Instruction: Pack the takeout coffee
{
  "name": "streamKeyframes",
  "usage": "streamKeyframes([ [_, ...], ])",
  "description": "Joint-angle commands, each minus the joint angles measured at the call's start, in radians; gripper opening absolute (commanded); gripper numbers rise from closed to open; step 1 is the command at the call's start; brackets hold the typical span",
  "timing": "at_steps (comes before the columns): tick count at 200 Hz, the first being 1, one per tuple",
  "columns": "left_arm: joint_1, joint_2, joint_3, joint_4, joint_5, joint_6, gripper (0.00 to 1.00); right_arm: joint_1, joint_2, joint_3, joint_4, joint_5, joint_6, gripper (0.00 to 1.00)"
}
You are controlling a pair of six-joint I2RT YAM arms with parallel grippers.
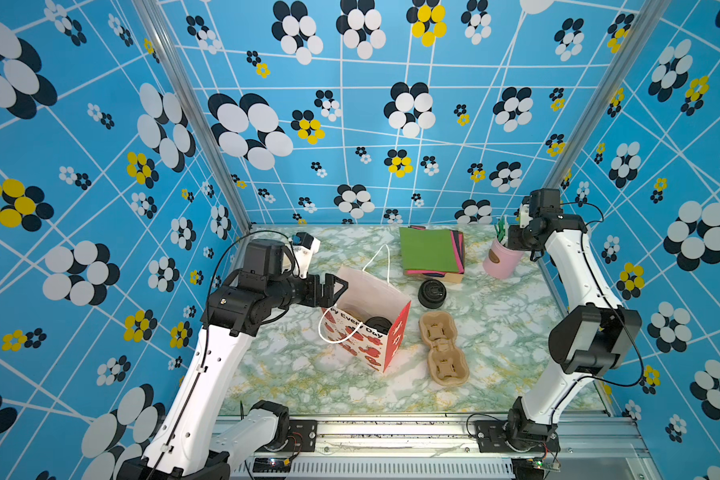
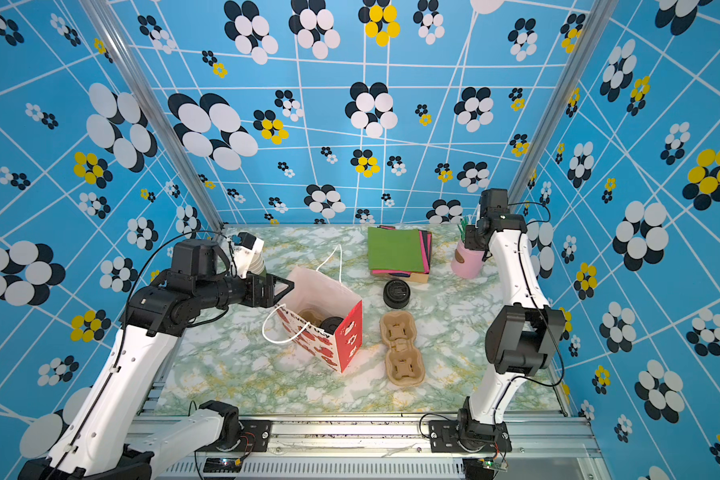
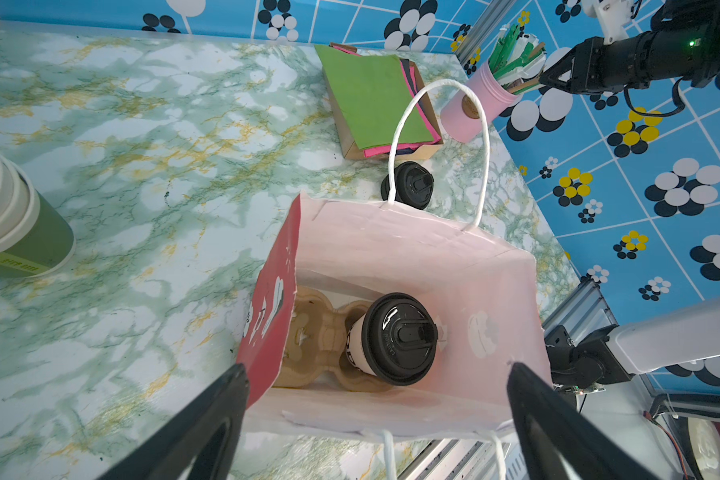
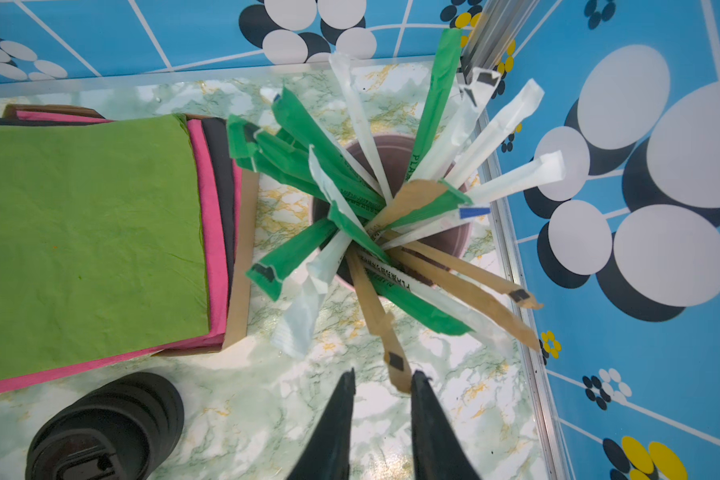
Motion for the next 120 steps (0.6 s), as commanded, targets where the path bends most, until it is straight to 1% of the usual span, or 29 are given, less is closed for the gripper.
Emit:
streamKeyframes([
  [1,0.011,-0.015,-0.003,0.011,0.012,-0.001,0.98,-0.007,0.022,0.038,-0.015,0.033,-0.013,0.22],
  [37,0.011,-0.015,-0.003,0.007,0.012,0.002,0.98,-0.006,0.038,0.050,-0.014,0.050,-0.023,0.16],
  [93,0.010,-0.019,-0.007,0.002,0.009,0.005,0.98,-0.006,0.050,0.063,-0.012,0.058,-0.035,0.02],
  [120,0.010,-0.019,-0.010,0.006,0.010,0.002,0.98,-0.006,0.025,0.060,-0.010,0.059,-0.036,0.00],
])
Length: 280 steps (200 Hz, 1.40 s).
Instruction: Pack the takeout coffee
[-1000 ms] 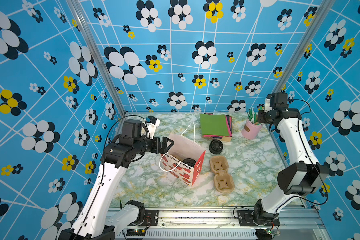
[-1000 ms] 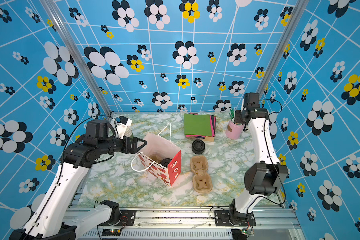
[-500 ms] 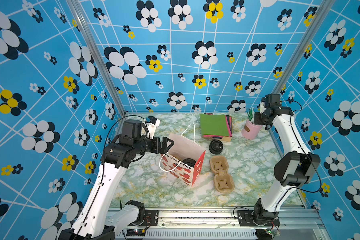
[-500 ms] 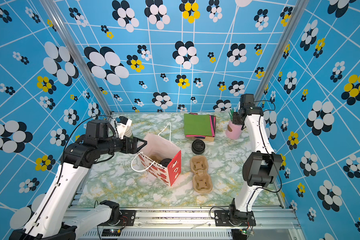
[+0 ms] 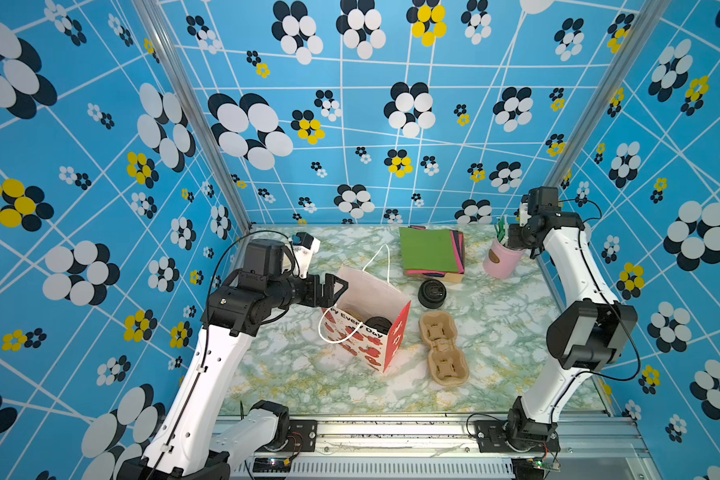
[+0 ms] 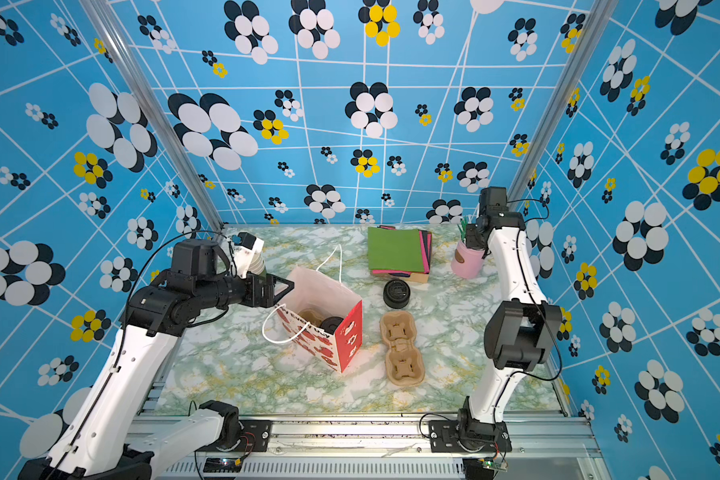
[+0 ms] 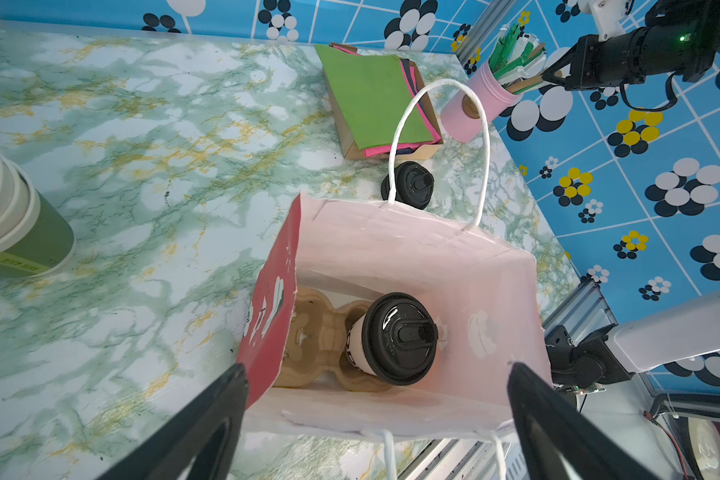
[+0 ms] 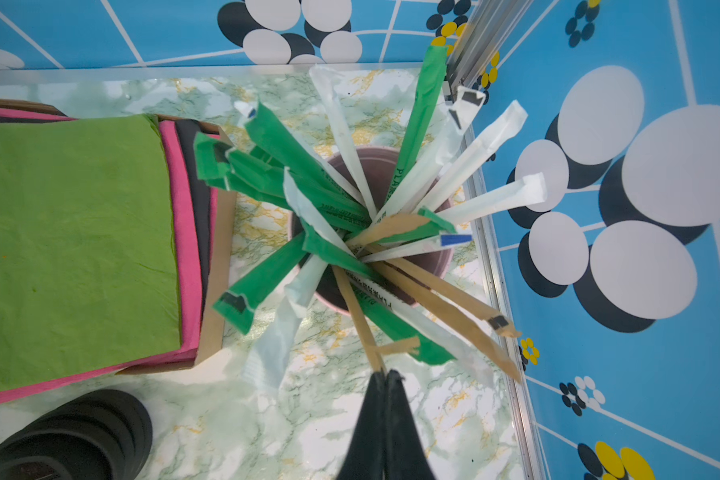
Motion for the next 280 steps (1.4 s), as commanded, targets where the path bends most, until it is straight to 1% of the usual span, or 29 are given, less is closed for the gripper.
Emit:
streamKeyframes([
  [1,0.010,-0.019,-0.009,0.006,0.011,0.002,0.99,-0.006,-0.011,0.028,-0.011,0.014,-0.006,0.00],
  [43,0.010,-0.019,-0.010,0.013,0.015,-0.001,0.98,-0.006,-0.083,0.012,-0.009,0.030,-0.005,0.00],
  [78,0.010,-0.021,-0.013,0.015,0.017,-0.003,0.98,-0.006,-0.119,0.032,-0.034,0.048,0.000,0.00],
  [119,0.010,-0.023,-0.020,0.022,0.020,-0.007,0.98,-0.006,-0.127,0.068,-0.074,0.049,0.010,0.00],
  [163,0.010,-0.022,-0.027,0.031,0.023,-0.013,0.98,-0.006,-0.102,0.098,-0.143,-0.012,0.024,0.00],
  [188,0.010,-0.013,-0.021,0.040,0.034,-0.021,0.98,-0.006,-0.103,0.101,-0.161,-0.010,0.030,0.00],
  [232,0.010,-0.010,-0.022,0.042,0.029,-0.019,0.99,-0.006,-0.170,0.123,-0.192,-0.003,0.048,0.00],
  [280,0.009,-0.003,-0.010,0.044,0.033,-0.021,0.99,-0.006,-0.260,0.131,-0.225,0.056,0.047,0.00],
])
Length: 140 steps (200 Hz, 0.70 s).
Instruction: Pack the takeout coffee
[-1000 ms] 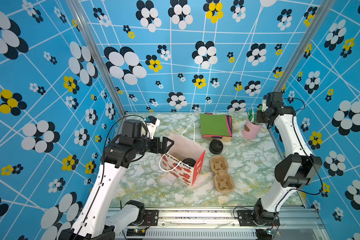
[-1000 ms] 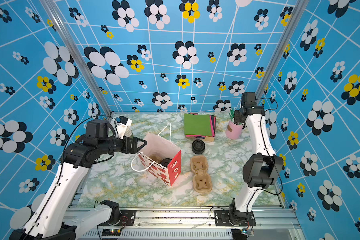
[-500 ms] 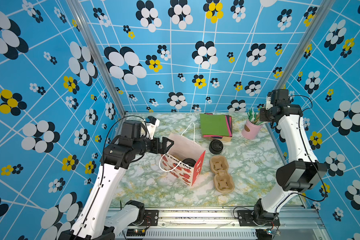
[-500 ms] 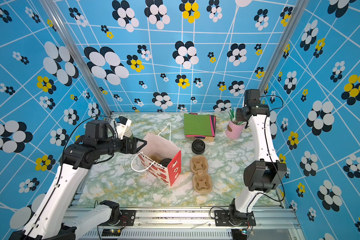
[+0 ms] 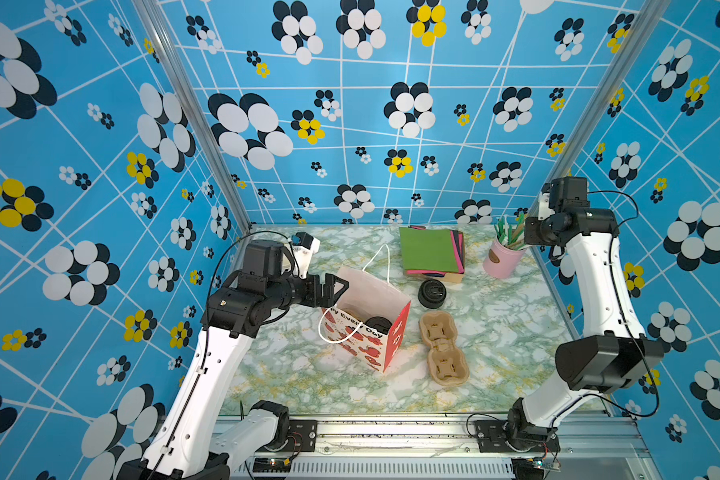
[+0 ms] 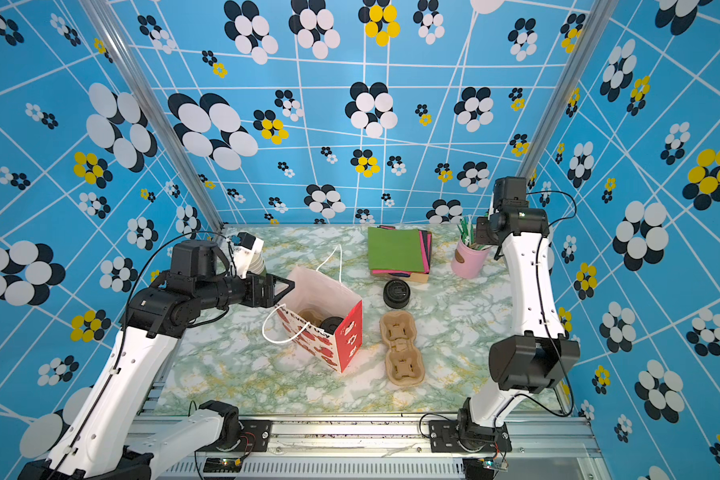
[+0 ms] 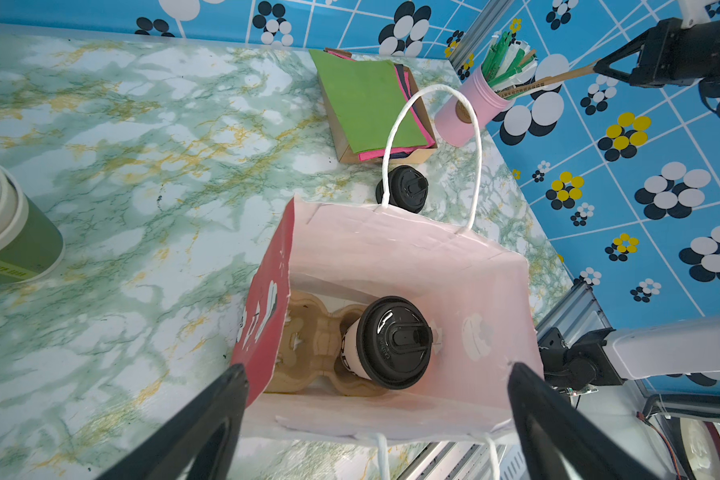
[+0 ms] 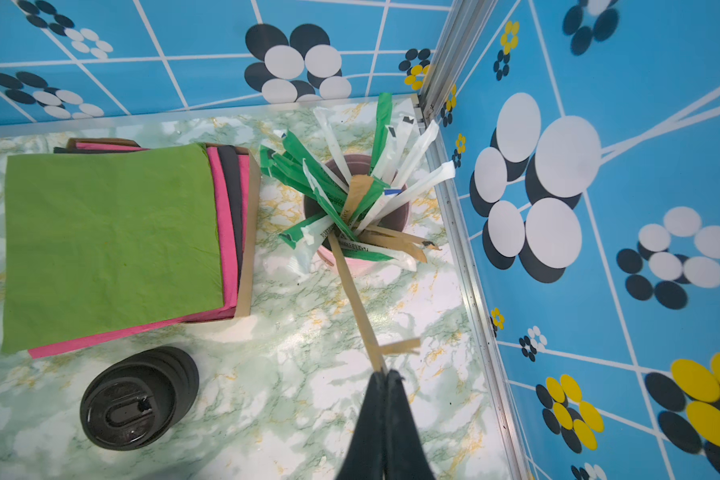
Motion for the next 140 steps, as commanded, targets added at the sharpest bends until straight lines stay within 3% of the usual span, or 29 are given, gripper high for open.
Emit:
streamKeyframes([
  [1,0.007,0.007,0.004,0.020,0.017,-0.009,0.99,-0.007,-0.071,0.044,-0.040,0.044,0.013,0.00],
  [93,0.006,0.006,0.006,0.025,0.019,-0.017,0.99,-0.006,-0.166,0.099,-0.092,0.030,0.028,0.00],
  [140,0.006,0.004,0.003,0.030,0.021,-0.024,0.99,-0.004,-0.200,0.212,-0.148,-0.071,0.077,0.00],
])
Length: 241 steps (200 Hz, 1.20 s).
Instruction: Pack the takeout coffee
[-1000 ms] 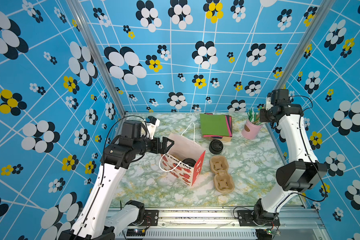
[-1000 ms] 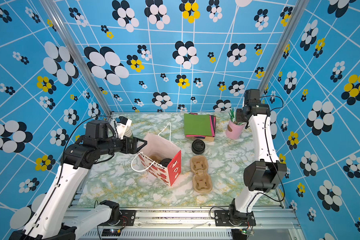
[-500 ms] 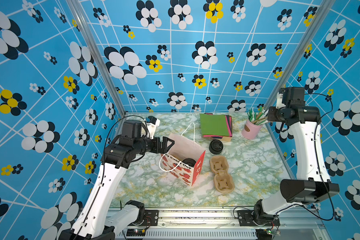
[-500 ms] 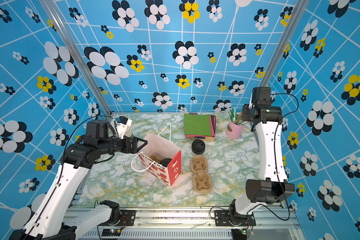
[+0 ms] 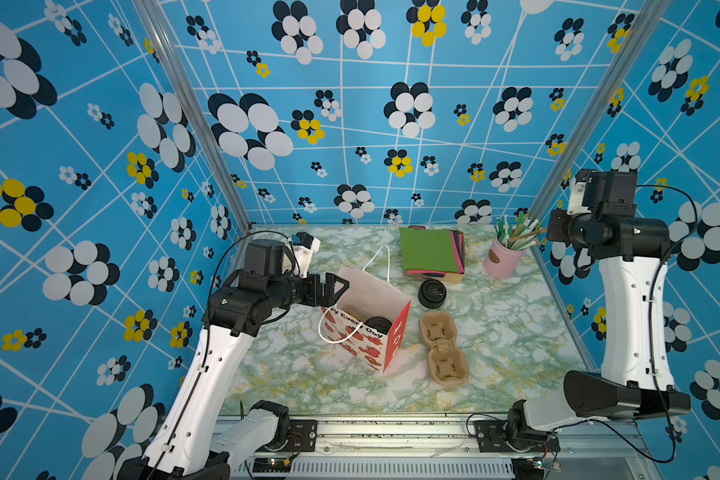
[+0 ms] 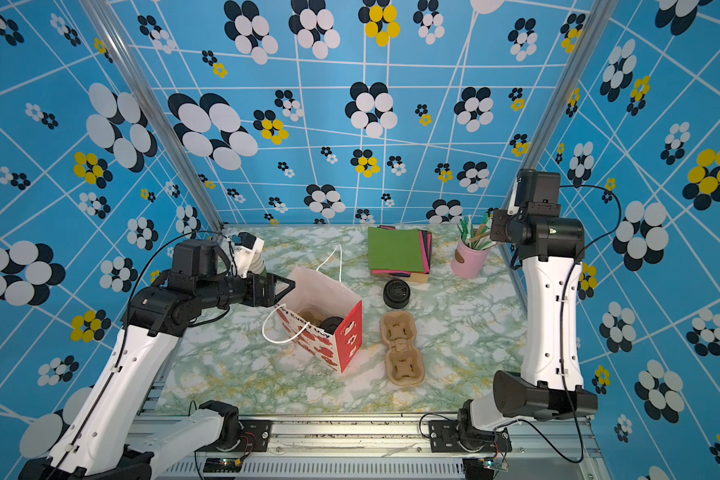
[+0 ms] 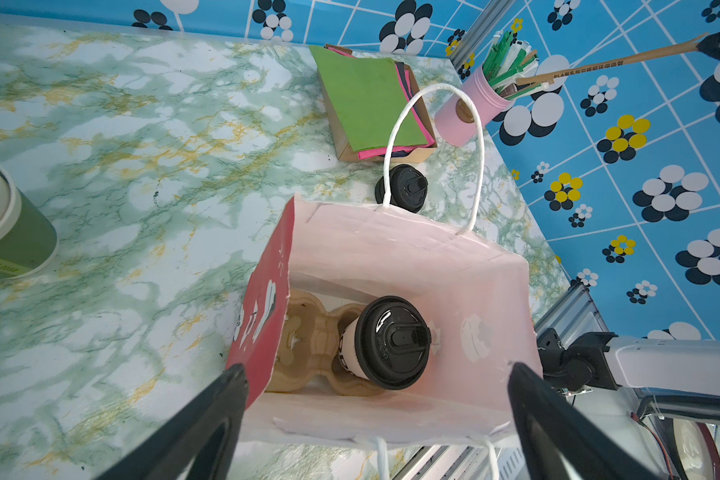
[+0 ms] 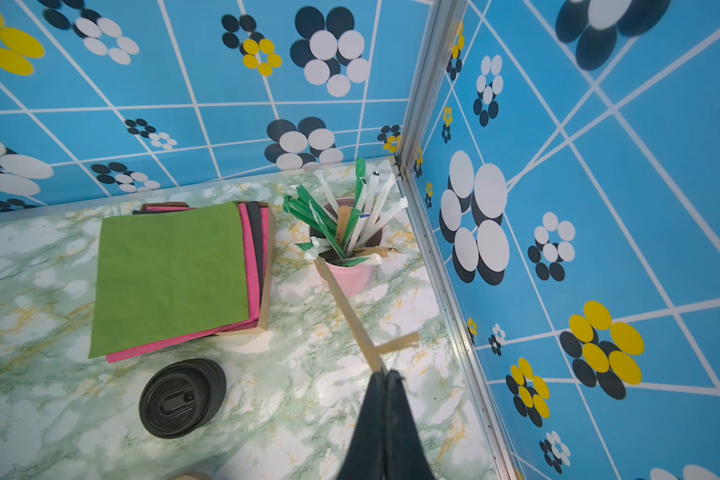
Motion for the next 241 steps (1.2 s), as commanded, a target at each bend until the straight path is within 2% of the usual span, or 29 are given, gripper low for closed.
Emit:
streamKeyframes([
  [1,0.007,-0.002,0.003,0.029,0.018,-0.010,0.99,-0.005,-0.046,0.081,-0.052,-0.074,0.048,0.00],
  [57,0.007,-0.003,0.016,0.022,0.013,-0.007,0.99,0.006,-0.068,0.189,-0.076,-0.240,0.146,0.00],
  [96,0.008,-0.005,0.031,0.009,0.002,0.002,0.99,0.066,-0.046,0.245,-0.097,-0.344,0.185,0.00],
  [136,0.009,-0.008,0.037,0.002,-0.011,0.006,0.99,0.184,-0.021,0.275,-0.085,-0.445,0.229,0.00],
  [241,0.008,-0.011,0.036,0.013,-0.016,-0.007,0.99,0.609,0.098,0.354,-0.090,-0.431,0.232,0.00],
])
